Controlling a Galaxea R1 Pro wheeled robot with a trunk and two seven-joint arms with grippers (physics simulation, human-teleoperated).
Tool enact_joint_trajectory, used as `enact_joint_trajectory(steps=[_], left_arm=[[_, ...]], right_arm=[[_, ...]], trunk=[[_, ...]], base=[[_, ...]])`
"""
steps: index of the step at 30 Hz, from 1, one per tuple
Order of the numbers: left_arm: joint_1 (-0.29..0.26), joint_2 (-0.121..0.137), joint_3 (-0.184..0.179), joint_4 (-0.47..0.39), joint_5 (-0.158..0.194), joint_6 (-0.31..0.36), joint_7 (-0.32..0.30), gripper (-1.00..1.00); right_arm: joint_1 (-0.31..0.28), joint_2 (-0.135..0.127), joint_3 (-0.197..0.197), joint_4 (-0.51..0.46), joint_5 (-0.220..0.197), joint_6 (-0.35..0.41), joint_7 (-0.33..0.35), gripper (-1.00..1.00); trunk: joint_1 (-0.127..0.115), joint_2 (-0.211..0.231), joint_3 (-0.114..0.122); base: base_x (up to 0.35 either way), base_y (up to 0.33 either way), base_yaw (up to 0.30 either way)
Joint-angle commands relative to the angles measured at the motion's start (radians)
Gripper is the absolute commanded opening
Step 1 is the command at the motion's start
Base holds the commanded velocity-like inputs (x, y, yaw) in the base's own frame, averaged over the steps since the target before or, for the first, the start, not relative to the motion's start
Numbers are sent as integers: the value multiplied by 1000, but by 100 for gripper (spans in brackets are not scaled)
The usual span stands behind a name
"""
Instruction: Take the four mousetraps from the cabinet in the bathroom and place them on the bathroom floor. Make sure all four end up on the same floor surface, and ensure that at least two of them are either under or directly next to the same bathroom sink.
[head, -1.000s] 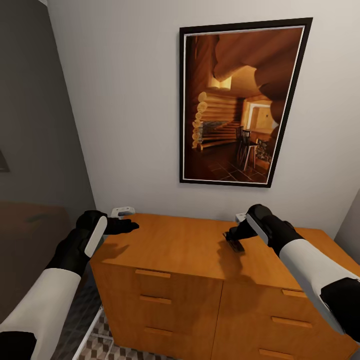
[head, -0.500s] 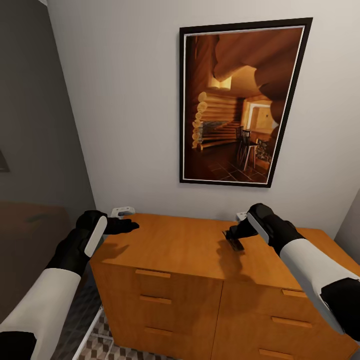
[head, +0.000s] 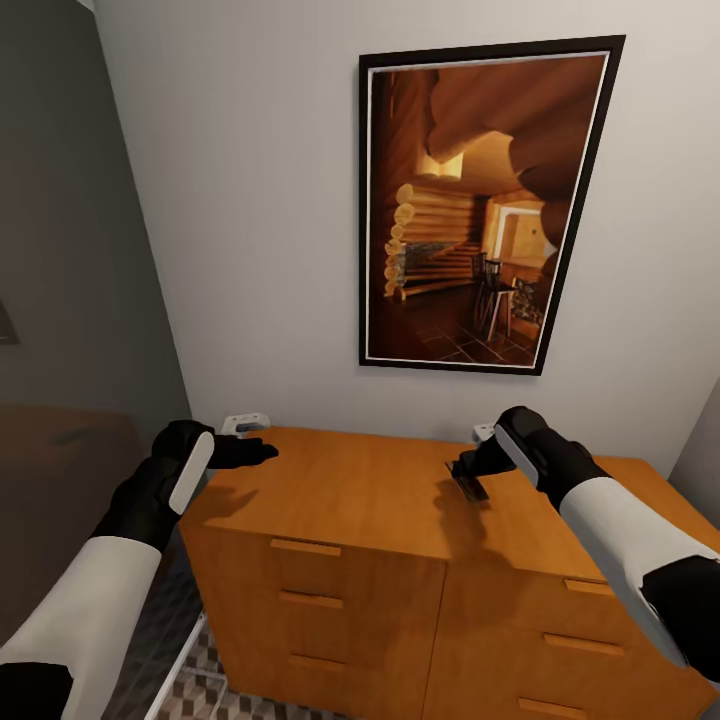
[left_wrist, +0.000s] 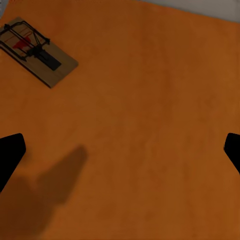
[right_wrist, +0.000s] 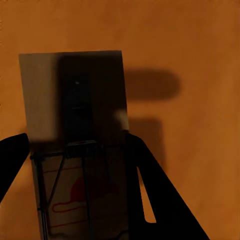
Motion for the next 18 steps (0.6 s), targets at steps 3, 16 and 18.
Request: enact_joint_trajectory(steps=[3,16,18], left_arm=[[-1,1,-3,-1,-3,3,1,100],[-1,5,2,-1,-4,3,2,100],[-1,5,2,-1,-4,3,2,100]], right_arm=[[-1,2,7,-2,3,2,4,-100],[-1,9,13,-4,6,2,3,-100],[-1,9,13,-4,6,2,3,-100]], trunk=[[0,-1,-1],[0,-1,-1],[0,-1,-1]], base=[[65,0,0],[276,0,0],[300,0,0]])
